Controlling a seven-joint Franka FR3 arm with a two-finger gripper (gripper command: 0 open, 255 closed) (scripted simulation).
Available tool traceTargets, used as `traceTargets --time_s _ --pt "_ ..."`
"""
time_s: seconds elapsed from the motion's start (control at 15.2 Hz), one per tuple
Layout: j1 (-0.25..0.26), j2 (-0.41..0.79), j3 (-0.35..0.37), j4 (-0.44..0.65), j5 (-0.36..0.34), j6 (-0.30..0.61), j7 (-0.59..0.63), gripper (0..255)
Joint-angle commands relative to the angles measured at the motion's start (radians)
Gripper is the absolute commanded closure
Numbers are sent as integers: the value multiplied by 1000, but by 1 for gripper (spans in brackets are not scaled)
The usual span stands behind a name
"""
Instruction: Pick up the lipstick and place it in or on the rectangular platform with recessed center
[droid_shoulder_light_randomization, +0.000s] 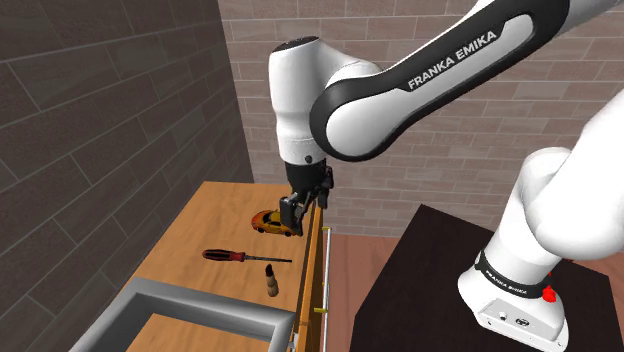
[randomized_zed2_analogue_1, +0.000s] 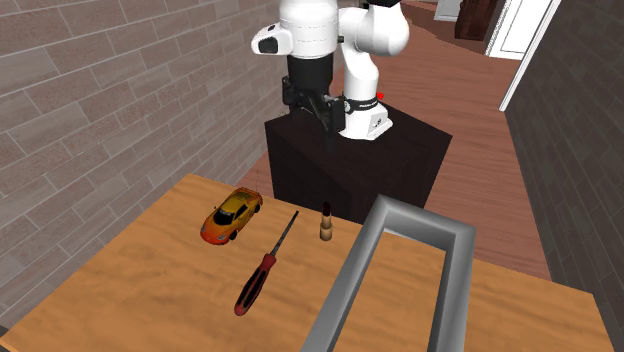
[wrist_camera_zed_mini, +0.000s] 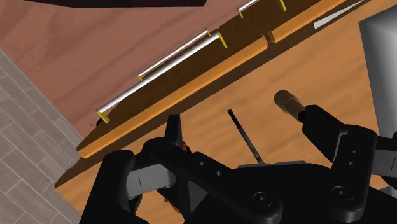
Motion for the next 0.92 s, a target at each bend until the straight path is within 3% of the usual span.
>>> traceTargets --time_s 0.0,0.46,0.86 --pt "3 73 28 38 -24 41 40 0" --pt "46 339 93 193 -174 147 215 0" --pt "61 405 85 186 -220 214 252 0"
